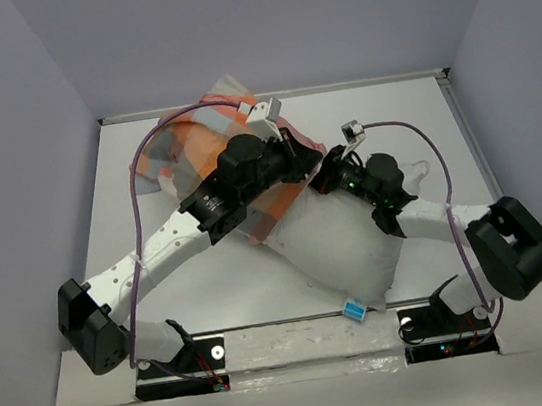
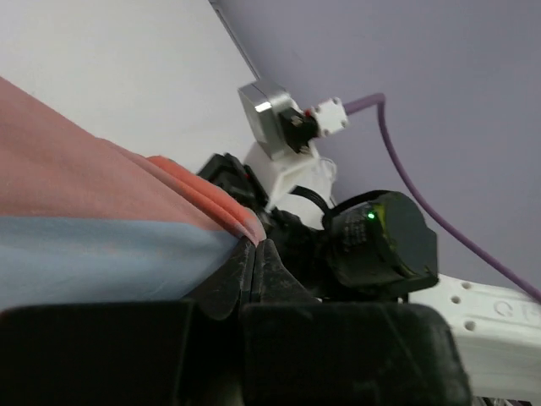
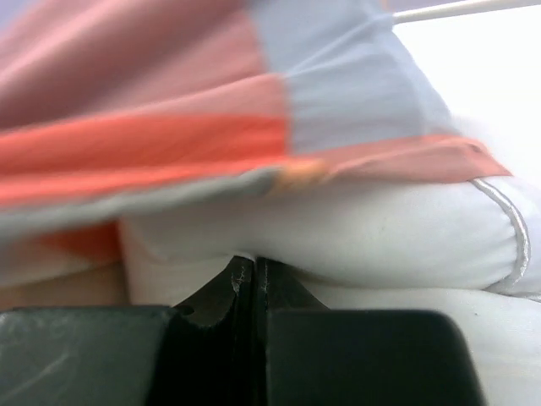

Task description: Put the pillow into the pillowcase

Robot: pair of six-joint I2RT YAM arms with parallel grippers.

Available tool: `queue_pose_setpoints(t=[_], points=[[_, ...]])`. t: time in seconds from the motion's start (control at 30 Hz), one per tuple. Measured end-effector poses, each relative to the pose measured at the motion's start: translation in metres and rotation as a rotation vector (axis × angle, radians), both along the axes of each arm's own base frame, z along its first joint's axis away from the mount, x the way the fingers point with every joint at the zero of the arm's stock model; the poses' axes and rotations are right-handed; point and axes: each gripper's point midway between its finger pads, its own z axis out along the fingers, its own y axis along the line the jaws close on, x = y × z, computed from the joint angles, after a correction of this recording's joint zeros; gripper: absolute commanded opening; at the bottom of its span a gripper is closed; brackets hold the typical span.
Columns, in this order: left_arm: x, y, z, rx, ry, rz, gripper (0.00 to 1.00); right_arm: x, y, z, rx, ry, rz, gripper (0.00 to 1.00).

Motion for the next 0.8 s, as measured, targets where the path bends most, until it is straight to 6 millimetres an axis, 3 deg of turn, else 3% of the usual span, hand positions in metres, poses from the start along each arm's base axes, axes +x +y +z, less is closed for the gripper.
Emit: queue_pose_setpoints(t=[0.13,0.27,0.43,0.57,0.67,0.77,0.8], points=[[-0.008,-0.006,-0.001,-0.015,0.027,-0.014,0.00,0.021,0.005,-0.010,0.081,0.033,-0.046,0.00],[-0.006,-0.005,-0.005,-0.004,0.036,0.006,0.00,0.011,0.000,-0.006,0.138,0.045,-0.048,0.00],[-0.003,-0.015,-0.008,0.000,0.047,0.003,0.00,-0.005,-0.014,0.016,0.111,0.040,-0.070,0.00],[0.008,-0.014,-0.022,0.033,0.062,0.047,0.00,-0.005,-0.022,0.022,0.047,0.064,-0.112,0.00],[0.022,-0.007,-0.034,0.056,0.075,0.095,0.00,-0.003,-0.027,0.016,0.026,0.085,-0.137,0.00],[0.038,-0.001,-0.049,0.091,0.089,0.137,0.42,0.013,-0.035,0.004,0.016,0.124,-0.167,0.00],[0.040,-0.001,-0.056,0.109,0.092,0.142,0.67,0.024,-0.041,-0.002,0.015,0.151,-0.175,0.00]])
